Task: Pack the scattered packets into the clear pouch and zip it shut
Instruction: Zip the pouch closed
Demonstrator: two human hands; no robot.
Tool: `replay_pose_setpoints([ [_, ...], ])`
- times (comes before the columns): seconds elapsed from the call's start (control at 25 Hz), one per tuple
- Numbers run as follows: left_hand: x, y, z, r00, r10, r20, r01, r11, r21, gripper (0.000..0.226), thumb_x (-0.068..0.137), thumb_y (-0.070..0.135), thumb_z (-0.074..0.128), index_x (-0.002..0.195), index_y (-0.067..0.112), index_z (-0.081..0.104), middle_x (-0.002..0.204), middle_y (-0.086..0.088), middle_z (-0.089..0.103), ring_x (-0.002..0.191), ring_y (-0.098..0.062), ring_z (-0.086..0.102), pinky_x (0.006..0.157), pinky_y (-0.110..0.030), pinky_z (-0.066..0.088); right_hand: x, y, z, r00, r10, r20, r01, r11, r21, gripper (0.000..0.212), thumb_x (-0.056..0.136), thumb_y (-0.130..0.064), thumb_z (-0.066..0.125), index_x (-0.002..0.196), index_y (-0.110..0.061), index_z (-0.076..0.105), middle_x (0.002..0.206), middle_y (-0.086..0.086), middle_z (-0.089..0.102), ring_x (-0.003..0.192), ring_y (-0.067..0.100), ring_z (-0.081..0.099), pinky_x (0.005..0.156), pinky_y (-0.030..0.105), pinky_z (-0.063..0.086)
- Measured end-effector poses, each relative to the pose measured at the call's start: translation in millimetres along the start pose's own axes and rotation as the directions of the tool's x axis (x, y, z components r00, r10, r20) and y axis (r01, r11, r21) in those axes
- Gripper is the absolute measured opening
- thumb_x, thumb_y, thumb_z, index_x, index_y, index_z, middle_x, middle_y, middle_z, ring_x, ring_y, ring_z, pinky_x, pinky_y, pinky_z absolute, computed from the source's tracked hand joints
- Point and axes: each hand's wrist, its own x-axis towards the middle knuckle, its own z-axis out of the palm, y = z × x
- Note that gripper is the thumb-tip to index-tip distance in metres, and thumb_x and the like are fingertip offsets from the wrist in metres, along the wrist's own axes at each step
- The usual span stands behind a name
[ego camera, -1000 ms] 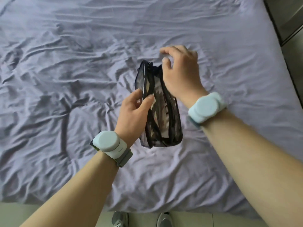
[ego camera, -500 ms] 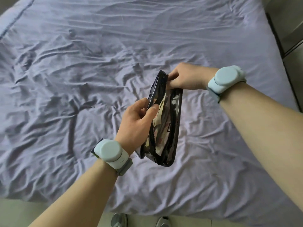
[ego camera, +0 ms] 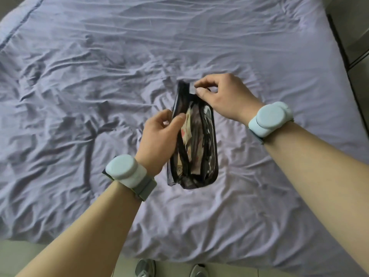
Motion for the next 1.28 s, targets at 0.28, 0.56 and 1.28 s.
replay_pose_setpoints([
  [0.28, 34.0, 33.6, -12.1, 0.961, -0.224, -0.163, 0.179, 0.952, -0.249, 0.012, 0.101, 0.011, 0.067, 0.092, 0.003, 0.069, 0.06, -0.008, 0.066, 0.053, -0.024, 0.061, 0.053, -0.03, 0.054, -54.2, -29.4, 9.3, 0.889, -0.455, 0.042, 0.455, 0.89, 0.016, 0.048, 0.084, -0.051, 0.077, 0.118, -0.019, 0.068, 0.125, 0.0, 0.063, 0.12, 0.018, 0.058, 0.106, 0.033, 0.045],
  [0.56, 51.7, 48.2, -28.5, 0.915, -0.403, -0.029, 0.372, 0.867, -0.333, 0.019, 0.103, 0.008, 0.057, 0.118, 0.001, 0.067, 0.069, -0.009, 0.069, 0.052, -0.019, 0.068, 0.047, -0.026, 0.057, -58.1, -22.3, 28.3, 0.758, -0.637, 0.14, 0.652, 0.746, -0.139, 0.058, 0.071, -0.025, 0.089, 0.119, -0.01, 0.06, 0.126, 0.009, 0.058, 0.122, 0.032, 0.05, 0.1, 0.045, 0.049],
  [1.28, 26.9, 43.3, -13.2, 0.969, -0.235, 0.075, 0.223, 0.964, 0.141, 0.049, 0.097, 0.054, 0.069, 0.112, 0.008, 0.078, 0.089, -0.007, 0.075, 0.083, -0.02, 0.076, 0.077, -0.041, 0.066, -47.4, -11.1, 43.3, 0.712, -0.652, -0.262, 0.599, 0.758, -0.258, 0.021, 0.103, -0.009, 0.055, 0.096, 0.008, 0.065, 0.09, 0.02, 0.068, 0.089, 0.037, 0.07, 0.074, 0.049, 0.061],
])
